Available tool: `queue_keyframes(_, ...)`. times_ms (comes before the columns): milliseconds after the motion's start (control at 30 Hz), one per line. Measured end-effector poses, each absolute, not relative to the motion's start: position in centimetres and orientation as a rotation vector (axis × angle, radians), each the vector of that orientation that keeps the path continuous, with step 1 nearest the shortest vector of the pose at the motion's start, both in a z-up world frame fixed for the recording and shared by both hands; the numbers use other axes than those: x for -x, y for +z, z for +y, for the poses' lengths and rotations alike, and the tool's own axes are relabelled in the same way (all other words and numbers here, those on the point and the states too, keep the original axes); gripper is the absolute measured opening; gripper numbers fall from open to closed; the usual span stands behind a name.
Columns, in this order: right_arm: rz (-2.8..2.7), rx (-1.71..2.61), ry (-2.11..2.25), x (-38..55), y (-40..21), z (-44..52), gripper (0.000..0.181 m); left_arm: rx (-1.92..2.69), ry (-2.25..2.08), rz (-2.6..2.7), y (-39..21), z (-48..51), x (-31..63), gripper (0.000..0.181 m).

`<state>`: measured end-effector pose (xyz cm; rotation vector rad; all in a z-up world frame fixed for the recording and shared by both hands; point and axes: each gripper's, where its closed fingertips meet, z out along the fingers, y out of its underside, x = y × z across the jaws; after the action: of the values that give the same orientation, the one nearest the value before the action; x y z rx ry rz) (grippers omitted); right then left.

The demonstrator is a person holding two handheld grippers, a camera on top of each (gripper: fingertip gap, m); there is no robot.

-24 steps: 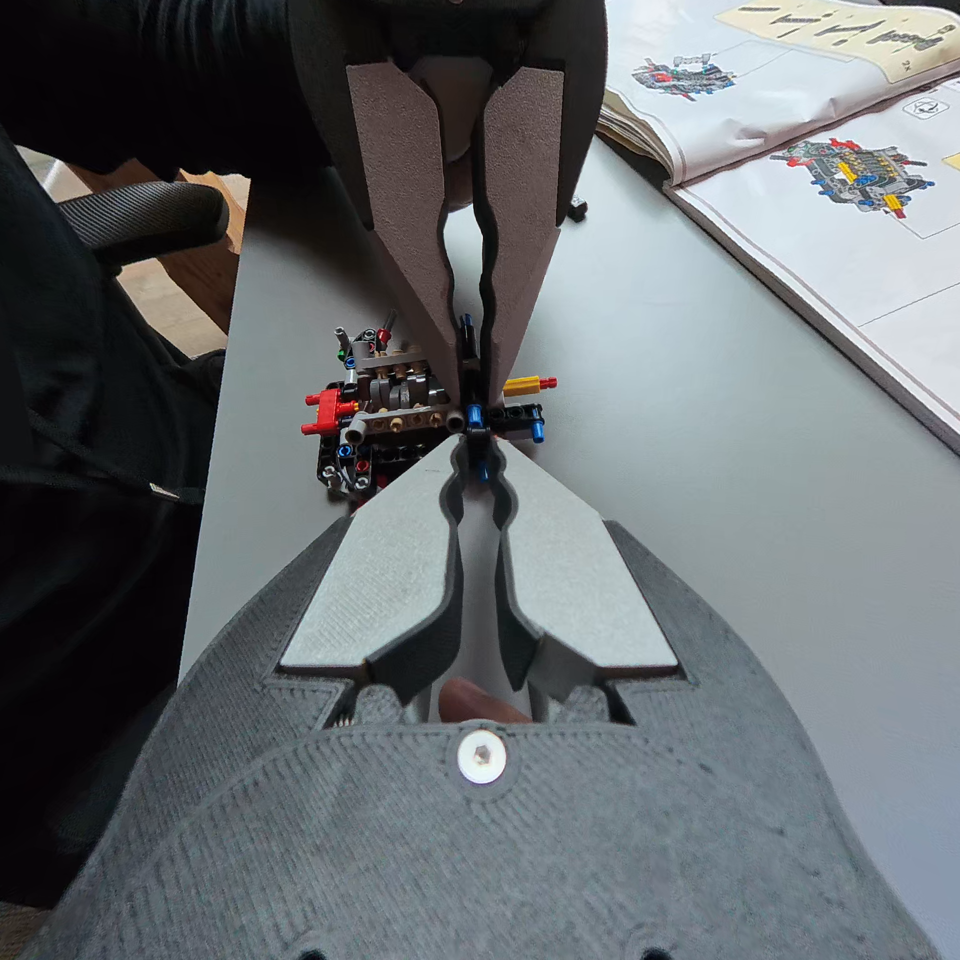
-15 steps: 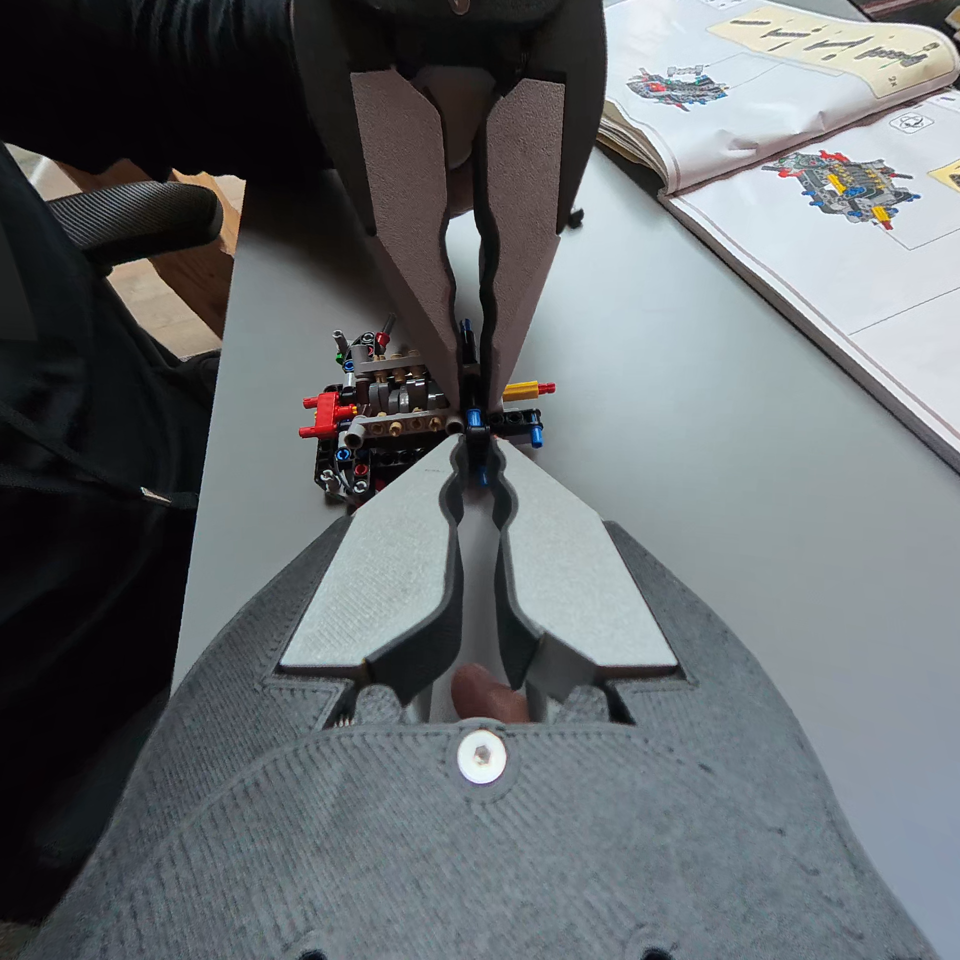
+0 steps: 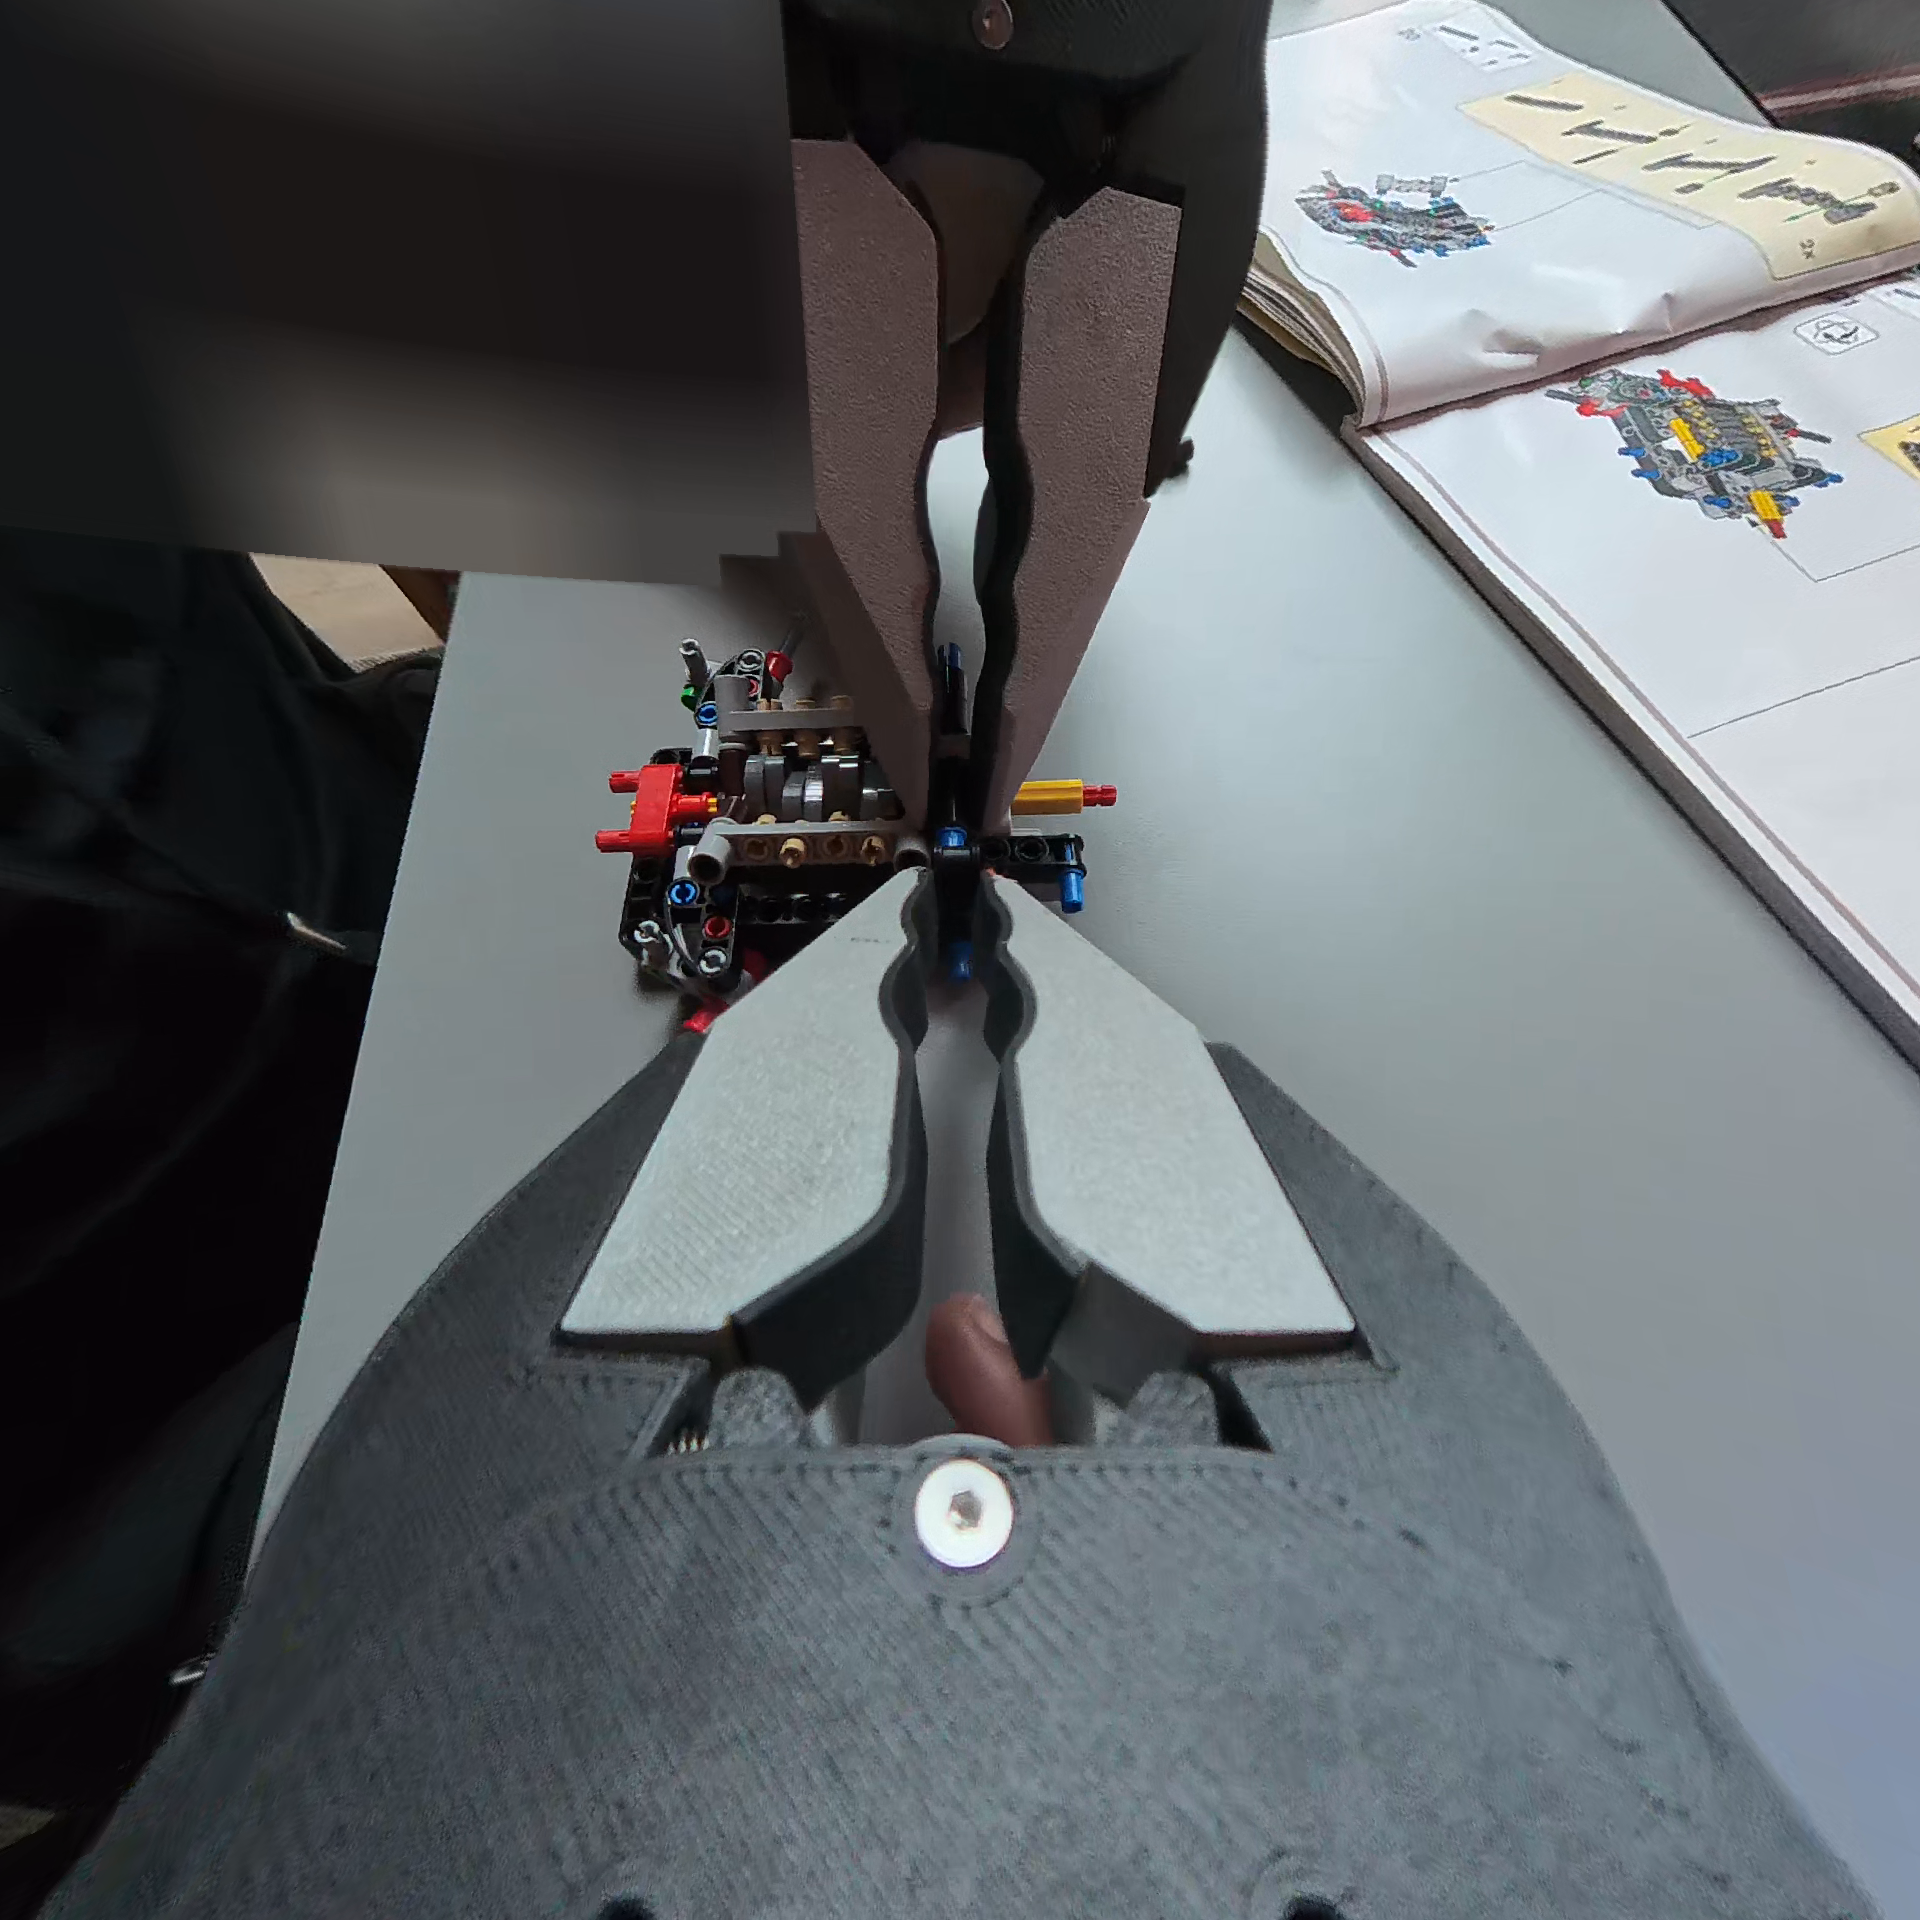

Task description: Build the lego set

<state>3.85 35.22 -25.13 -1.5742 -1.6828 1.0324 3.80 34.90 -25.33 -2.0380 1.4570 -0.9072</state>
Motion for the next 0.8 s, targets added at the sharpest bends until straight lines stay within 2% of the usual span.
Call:
queue_keyframes(600,-1.728,1.423,0.808,-3.64,-25.04,35.23,0.003,2.058,-0.908,1.350,-25.29,35.03,-3.79,0.004)
queue_keyframes(800,-1.727,1.491,1.022,-3.58,-25.02,35.24,0.003,2.050,-0.936,1.350,-25.27,35.03,-3.80,0.004)
